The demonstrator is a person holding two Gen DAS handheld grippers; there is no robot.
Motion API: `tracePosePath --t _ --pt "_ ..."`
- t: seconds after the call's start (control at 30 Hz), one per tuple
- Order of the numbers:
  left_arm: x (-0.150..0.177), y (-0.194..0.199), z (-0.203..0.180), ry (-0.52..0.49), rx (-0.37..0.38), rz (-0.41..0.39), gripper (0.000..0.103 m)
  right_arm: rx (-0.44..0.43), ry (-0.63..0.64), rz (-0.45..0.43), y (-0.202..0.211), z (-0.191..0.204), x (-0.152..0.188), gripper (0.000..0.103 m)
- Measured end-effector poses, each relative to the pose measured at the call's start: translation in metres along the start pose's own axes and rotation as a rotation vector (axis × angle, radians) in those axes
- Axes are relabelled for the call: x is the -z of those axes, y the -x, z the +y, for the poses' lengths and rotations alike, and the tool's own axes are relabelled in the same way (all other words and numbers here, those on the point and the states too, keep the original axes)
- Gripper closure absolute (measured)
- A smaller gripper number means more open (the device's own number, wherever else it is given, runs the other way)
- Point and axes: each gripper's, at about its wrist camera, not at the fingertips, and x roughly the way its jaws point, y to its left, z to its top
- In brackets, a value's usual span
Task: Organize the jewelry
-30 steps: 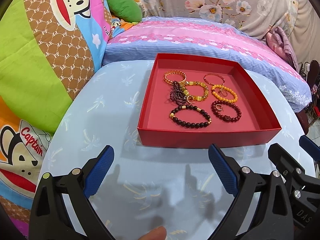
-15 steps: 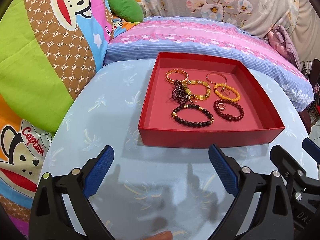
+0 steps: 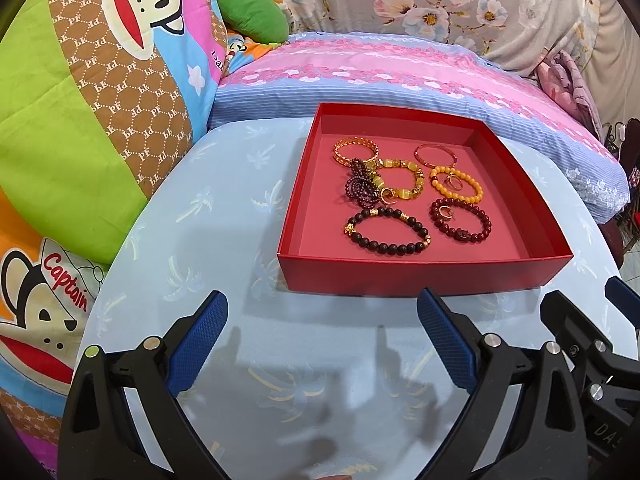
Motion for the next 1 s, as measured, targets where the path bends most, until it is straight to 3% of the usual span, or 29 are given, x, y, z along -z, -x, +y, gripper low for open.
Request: tracePosePath --t 1.0 --pt "-0.0009 -0.0016 -0.0003 -0.010 -0.015 -0.005 0.013 0.006 0.001 0.006 -0.0016 -0.0015 0.0017 0.006"
